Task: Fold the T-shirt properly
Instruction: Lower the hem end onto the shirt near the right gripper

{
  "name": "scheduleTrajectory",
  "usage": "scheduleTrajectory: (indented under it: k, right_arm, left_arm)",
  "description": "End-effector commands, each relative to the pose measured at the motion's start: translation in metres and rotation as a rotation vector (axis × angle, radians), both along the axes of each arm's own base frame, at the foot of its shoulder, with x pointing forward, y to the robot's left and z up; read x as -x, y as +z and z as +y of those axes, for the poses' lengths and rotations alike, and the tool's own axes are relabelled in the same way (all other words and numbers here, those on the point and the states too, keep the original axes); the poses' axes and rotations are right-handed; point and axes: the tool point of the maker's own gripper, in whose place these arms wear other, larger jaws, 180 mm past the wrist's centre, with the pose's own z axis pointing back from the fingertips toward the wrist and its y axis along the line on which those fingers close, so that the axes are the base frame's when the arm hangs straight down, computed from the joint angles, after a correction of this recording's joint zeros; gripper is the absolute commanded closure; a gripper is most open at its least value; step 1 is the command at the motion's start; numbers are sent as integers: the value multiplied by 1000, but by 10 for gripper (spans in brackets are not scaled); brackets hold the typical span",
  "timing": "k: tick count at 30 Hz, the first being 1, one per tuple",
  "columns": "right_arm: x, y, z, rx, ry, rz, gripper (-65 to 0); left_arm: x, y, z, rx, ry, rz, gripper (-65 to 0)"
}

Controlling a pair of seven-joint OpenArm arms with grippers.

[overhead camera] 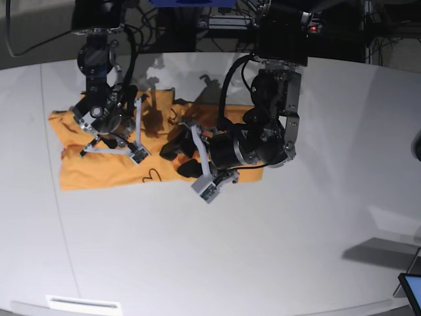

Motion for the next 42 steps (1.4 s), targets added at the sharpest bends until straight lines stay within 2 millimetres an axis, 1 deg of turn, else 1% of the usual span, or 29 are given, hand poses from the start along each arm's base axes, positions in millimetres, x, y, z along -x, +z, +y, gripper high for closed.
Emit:
scheduleTrajectory:
  k: [1, 5, 8, 13, 18, 23, 24, 25, 28, 30, 32, 37, 38, 42]
  right_arm:
    - [2, -1, 4, -11, 12, 11, 0]
    - [3, -1, 4, -11, 12, 12, 0]
    - [3, -1, 3, -9, 13, 12, 0]
    - [3, -2, -5, 12, 14, 12, 0]
    - [1, 1, -5, 14, 13, 2, -1]
    - [-5, 16, -5, 14, 11, -49, -3]
    - [-7, 19, -6, 14, 11, -60, -3]
    - [-8, 23, -6, 14, 10, -72, -3]
    - [-12, 33, -6, 14, 9, -104, -3]
    - [-13, 37, -6, 14, 9, -118, -3]
    - [-15, 42, -6, 14, 8, -135, -3]
    - [-22, 64, -6, 11, 7, -209, -3]
    - [-22, 66, -6, 11, 6, -215, -3]
    - [-23, 68, -6, 11, 7, -222, -4]
  left_arm:
    - [-7, 19, -5, 40, -6, -56, -341]
    - [-8, 21, -5, 42, -4, -62, -341]
    - [-8, 19, 0, 35, 4, -59, -339]
    - [-9, 5, 28, -44, 14, -56, -336]
    - [-9, -3, 48, -97, 21, -53, -334]
    - [-5, -12, 62, -133, 24, -40, -328]
    - [-4, -13, 64, -139, 24, -39, -309]
    - [-3, -15, 66, -145, 23, -35, -267]
    - [-3, -17, 67, -153, 24, -33, -86]
    - [-3, -17, 67, -153, 24, -33, 0]
    - [-3, -17, 68, -156, 25, -33, 0]
    - [-3, -17, 72, -165, 29, -38, 0]
    - [-5, -15, 73, -156, 35, -48, 0]
    - [-10, -12, 88, -163, 49, -91, 0]
